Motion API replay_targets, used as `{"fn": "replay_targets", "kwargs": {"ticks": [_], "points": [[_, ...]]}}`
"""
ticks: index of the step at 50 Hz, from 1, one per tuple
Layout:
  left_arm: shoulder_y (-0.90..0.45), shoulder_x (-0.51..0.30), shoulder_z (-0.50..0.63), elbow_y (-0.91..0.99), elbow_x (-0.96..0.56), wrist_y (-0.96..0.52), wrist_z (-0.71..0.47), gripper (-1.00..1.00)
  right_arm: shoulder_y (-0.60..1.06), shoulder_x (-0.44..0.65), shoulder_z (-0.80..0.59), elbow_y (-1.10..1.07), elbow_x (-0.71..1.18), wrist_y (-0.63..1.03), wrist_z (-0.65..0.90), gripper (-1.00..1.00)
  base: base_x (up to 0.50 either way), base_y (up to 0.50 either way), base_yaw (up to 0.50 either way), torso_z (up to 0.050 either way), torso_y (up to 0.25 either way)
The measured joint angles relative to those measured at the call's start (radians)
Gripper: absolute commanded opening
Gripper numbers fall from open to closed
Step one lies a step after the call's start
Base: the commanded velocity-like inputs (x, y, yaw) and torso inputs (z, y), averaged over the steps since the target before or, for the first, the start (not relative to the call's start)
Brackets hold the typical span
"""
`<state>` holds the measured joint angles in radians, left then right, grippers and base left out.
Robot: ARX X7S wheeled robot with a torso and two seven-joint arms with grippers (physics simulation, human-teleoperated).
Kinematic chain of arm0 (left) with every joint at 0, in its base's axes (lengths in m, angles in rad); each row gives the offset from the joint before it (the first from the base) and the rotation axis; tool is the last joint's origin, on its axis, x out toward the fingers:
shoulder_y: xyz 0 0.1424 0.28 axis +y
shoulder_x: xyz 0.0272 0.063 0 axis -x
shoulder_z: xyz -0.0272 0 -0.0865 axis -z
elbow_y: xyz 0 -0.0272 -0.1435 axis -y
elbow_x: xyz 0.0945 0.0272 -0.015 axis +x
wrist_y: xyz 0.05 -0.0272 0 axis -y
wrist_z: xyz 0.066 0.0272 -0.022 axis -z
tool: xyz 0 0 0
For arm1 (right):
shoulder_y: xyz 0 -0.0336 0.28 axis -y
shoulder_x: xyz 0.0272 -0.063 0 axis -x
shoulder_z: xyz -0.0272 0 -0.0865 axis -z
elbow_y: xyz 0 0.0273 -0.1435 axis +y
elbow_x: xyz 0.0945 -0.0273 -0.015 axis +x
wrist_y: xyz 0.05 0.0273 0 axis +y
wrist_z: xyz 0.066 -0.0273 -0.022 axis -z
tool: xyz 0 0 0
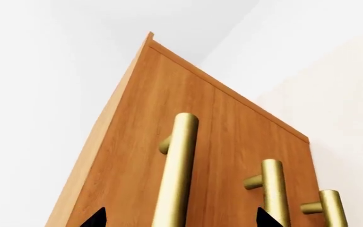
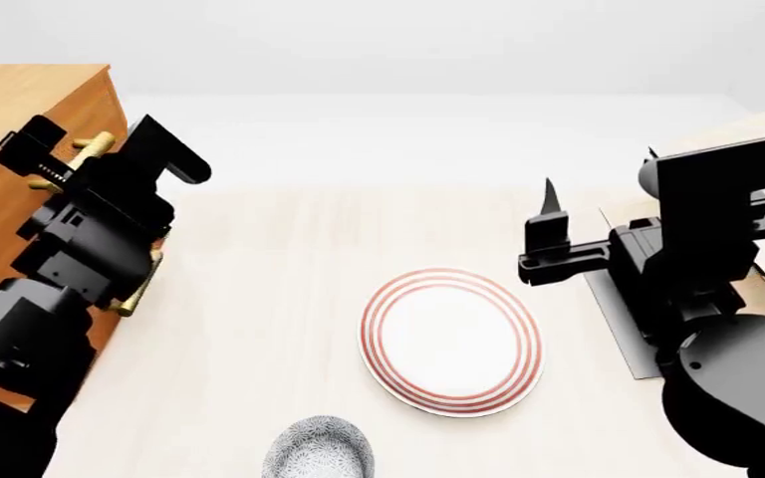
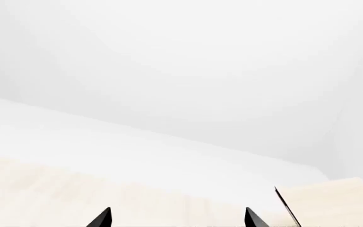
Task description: Open the top drawer of the cabinet and put the bowl in it.
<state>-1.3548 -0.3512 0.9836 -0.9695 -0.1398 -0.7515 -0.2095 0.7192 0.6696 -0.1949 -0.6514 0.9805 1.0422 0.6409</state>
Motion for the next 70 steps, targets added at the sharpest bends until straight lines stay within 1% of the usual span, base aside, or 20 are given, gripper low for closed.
{"fn": "replay_targets", "kwargs": {"ticks": [14,36,37,70], "points": [[0.014,-0.021,-0.016,0.007,-0.009,-0.006,-0.011,1.00,-0.007,0.001,-0.004,0.003,-0.003,-0.010,-0.001,1.00,0.00,0.00,0.00,0.000,0.000],[0.018,-0.029,-0.035,-0.023,-0.018,0.010,-0.022,1.00,-0.007,0.000,-0.014,0.006,-0.003,-0.016,0.001,1.00,0.00,0.00,0.00,0.000,0.000],[0.018,-0.029,-0.036,-0.024,-0.018,0.010,-0.023,-1.00,-0.007,0.001,-0.014,0.006,-0.002,-0.016,0.001,1.00,0.00,0.00,0.00,0.000,0.000],[0.050,-0.073,-0.034,0.099,-0.022,-0.021,-0.050,-1.00,0.002,0.003,-0.010,0.000,0.021,-0.011,0.018,1.00,0.00,0.00,0.00,0.000,0.000]]}}
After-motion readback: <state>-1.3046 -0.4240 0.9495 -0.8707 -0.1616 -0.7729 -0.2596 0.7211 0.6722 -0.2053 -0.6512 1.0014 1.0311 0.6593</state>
